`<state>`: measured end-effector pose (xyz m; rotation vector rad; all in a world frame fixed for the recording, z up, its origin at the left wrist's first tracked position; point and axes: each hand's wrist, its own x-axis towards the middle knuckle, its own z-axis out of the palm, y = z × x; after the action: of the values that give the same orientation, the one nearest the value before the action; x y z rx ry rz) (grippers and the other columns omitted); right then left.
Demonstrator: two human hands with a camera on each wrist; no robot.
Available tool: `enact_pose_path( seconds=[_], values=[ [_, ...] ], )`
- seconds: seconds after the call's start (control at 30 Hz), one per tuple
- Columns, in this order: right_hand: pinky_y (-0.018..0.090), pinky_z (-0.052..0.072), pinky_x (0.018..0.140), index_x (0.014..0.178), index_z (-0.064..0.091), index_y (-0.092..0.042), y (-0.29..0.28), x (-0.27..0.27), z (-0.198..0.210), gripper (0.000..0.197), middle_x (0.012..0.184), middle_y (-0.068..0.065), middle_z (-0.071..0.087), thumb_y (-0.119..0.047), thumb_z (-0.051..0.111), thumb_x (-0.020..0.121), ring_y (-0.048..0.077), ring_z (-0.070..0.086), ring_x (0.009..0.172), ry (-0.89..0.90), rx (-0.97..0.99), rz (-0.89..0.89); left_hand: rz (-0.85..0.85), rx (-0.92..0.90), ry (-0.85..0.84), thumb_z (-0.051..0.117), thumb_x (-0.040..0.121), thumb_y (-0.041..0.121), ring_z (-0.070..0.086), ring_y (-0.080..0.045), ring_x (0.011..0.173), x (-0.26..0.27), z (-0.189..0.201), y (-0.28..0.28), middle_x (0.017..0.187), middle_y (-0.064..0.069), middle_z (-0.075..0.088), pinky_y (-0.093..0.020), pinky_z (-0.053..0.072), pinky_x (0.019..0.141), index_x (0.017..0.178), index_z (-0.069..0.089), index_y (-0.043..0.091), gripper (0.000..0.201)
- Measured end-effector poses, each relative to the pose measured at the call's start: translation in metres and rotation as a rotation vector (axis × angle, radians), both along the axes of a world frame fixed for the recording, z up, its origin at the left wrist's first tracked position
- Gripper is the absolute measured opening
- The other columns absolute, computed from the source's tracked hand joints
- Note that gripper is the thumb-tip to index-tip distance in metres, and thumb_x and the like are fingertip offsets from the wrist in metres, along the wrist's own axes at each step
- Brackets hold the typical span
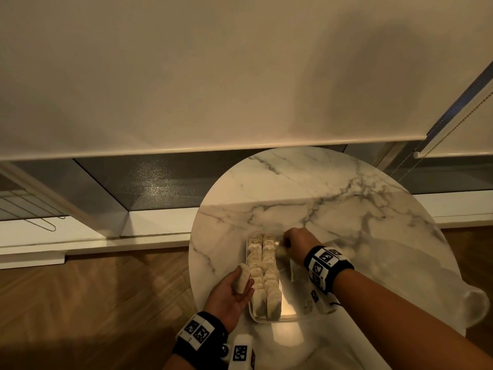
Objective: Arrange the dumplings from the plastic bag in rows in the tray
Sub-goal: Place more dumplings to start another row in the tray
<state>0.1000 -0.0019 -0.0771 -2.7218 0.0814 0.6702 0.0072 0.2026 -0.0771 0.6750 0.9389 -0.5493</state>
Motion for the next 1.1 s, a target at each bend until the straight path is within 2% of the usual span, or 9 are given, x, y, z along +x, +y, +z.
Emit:
enact_pose_path(
  seconds=[0.1,0.23,0.47,0.57,0.7,0.83,0.97,1.1],
  values=[
    [0.037,0.057,0.083,0.094,0.071,-0.016,0.004,0.01,-0.002,0.014,0.098,0.008,0.067,-0.013,0.06,0.085,0.027,0.065,0.089,0.002,-0.06,0.03,0.008,-0.004,0.003,0.063,0.094,0.016,0.063,-0.028,0.105,0.0,-0.002,0.001,0.122,-0.016,0.064,-0.039,0.052,0.087,0.114,0.064,0.004,0.023],
    [0.037,0.058,0.079,0.096,0.068,-0.018,0.006,0.02,-0.005,0.019,0.099,0.008,0.066,-0.01,0.054,0.087,0.027,0.064,0.086,-0.032,-0.162,0.051,0.007,-0.012,0.003,0.063,0.095,0.016,0.063,-0.028,0.105,0.0,-0.002,0.002,0.121,-0.017,0.064,-0.039,0.051,0.09,0.115,0.063,0.004,0.024],
    [0.034,0.057,0.077,0.098,0.073,-0.026,0.01,0.027,-0.004,0.022,0.098,0.003,0.071,-0.019,0.054,0.088,0.026,0.067,0.088,-0.038,-0.273,0.114,-0.012,0.011,0.007,0.065,0.094,0.02,0.062,-0.028,0.11,0.002,-0.006,0.003,0.127,-0.018,0.063,-0.039,0.053,0.089,0.121,0.062,0.004,0.031],
    [0.034,0.056,0.077,0.1,0.074,-0.027,0.01,0.028,-0.006,0.023,0.099,0.003,0.071,-0.023,0.054,0.09,0.026,0.067,0.089,-0.055,-0.303,0.145,-0.021,0.01,0.003,0.064,0.094,0.02,0.062,-0.029,0.111,0.003,-0.007,0.003,0.126,-0.018,0.063,-0.041,0.051,0.095,0.115,0.063,0.005,0.025],
    [0.033,0.053,0.078,0.104,0.073,-0.028,0.008,0.03,-0.009,0.023,0.102,0.002,0.071,-0.027,0.053,0.093,0.026,0.067,0.092,-0.062,-0.351,0.201,-0.038,0.017,-0.005,0.063,0.096,0.02,0.06,-0.03,0.117,0.004,-0.007,0.002,0.127,-0.018,0.063,-0.042,0.048,0.102,0.115,0.063,0.005,0.025],
    [0.032,0.052,0.077,0.106,0.072,-0.028,0.007,0.032,-0.013,0.024,0.104,0.002,0.07,-0.029,0.052,0.094,0.026,0.067,0.093,-0.053,-0.392,0.28,-0.038,0.018,-0.011,0.062,0.096,0.02,0.06,-0.031,0.114,0.004,-0.006,0.002,0.127,-0.019,0.062,-0.042,0.049,0.098,0.114,0.063,0.005,0.023],
    [0.033,0.052,0.075,0.106,0.07,-0.021,0.007,0.032,-0.013,0.022,0.101,0.005,0.07,-0.022,0.051,0.095,0.028,0.068,0.092,-0.065,-0.497,0.391,-0.032,0.017,-0.014,0.062,0.096,0.02,0.062,-0.029,0.109,0.005,-0.007,0.002,0.128,-0.019,0.062,-0.039,0.052,0.087,0.118,0.063,0.005,0.027],
    [0.035,0.052,0.076,0.108,0.064,-0.016,0.008,0.033,-0.01,0.017,0.104,0.007,0.068,-0.018,0.052,0.096,0.028,0.067,0.096,-0.058,-0.549,0.435,-0.031,0.026,-0.013,0.062,0.096,0.021,0.063,-0.028,0.107,0.005,-0.009,0.001,0.128,-0.018,0.063,-0.037,0.053,0.081,0.121,0.063,0.005,0.029]
  ],
)
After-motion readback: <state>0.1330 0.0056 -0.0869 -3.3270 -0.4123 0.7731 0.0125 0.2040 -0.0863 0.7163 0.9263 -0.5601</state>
